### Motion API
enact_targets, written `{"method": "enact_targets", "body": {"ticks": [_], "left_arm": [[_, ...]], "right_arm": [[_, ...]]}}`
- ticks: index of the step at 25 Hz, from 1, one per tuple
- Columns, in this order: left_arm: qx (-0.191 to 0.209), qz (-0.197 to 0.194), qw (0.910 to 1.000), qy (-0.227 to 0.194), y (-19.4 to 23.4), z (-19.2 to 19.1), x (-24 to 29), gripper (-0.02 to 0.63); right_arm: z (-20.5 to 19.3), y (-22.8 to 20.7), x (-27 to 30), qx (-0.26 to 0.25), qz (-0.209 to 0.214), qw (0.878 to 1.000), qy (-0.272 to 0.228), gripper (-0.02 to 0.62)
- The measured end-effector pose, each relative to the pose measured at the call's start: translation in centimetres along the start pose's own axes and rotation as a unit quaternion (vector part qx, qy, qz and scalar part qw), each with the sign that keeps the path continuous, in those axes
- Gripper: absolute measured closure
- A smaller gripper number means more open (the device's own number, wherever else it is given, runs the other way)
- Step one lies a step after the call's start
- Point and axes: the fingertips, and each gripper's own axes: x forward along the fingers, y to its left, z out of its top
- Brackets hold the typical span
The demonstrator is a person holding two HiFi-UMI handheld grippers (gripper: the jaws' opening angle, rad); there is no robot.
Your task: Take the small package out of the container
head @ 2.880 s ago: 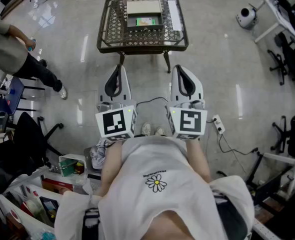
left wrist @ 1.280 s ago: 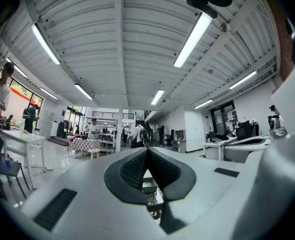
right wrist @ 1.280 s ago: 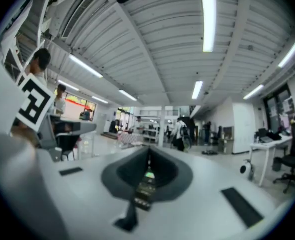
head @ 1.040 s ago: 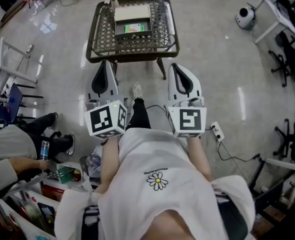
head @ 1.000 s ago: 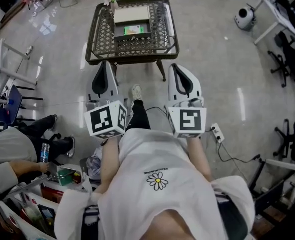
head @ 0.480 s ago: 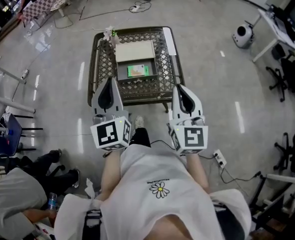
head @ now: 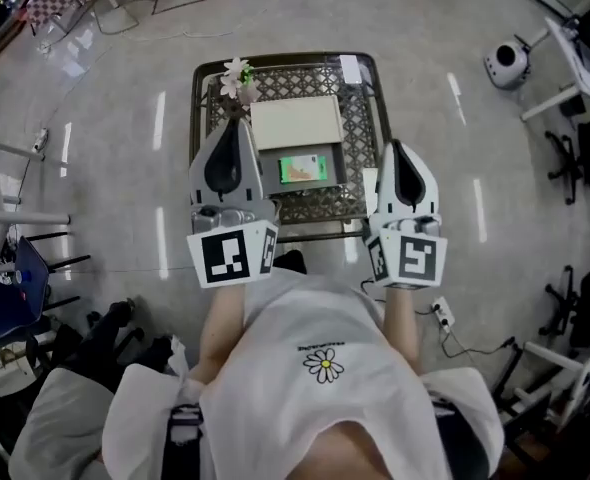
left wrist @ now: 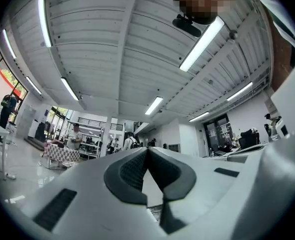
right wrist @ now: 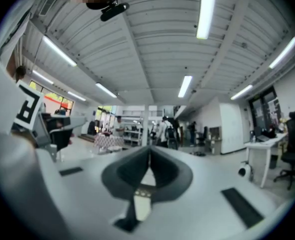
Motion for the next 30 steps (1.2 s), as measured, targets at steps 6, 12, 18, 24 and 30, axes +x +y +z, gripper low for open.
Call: {"method": "enact_targets", "body": {"ticks": [6, 12, 18, 24, 30], "left_arm": [[0.004, 0.011, 0.9997, 0.019, 3.6, -2.3, 4.2, 0.583], [-0.007, 0.033, 0.9988, 0.035, 4.9, -3.8, 5.4, 0.583], [0.012, 0.054, 0.9975, 0.043, 4.5, -4.5, 5.9, 0.583], [0.032, 0.079, 0.9957, 0.038, 3.6, -3.3, 5.6, 0.583], [0.041, 0.091, 0.9943, 0.036, 3.7, -3.5, 6.0, 0.583]], "right_arm": [[-1.0, 0.4, 5.4, -0.002, 0.008, 1.0, 0.021, 0.563], [-1.5, 0.5, 7.4, -0.002, 0.024, 0.999, 0.036, 0.563], [-2.6, 0.4, 9.4, 0.015, 0.062, 0.997, 0.041, 0.563], [-3.2, 1.1, 10.3, 0.02, 0.114, 0.992, 0.044, 0.563], [-4.5, 1.9, 11.3, -0.009, 0.145, 0.987, 0.064, 0.563]]}}
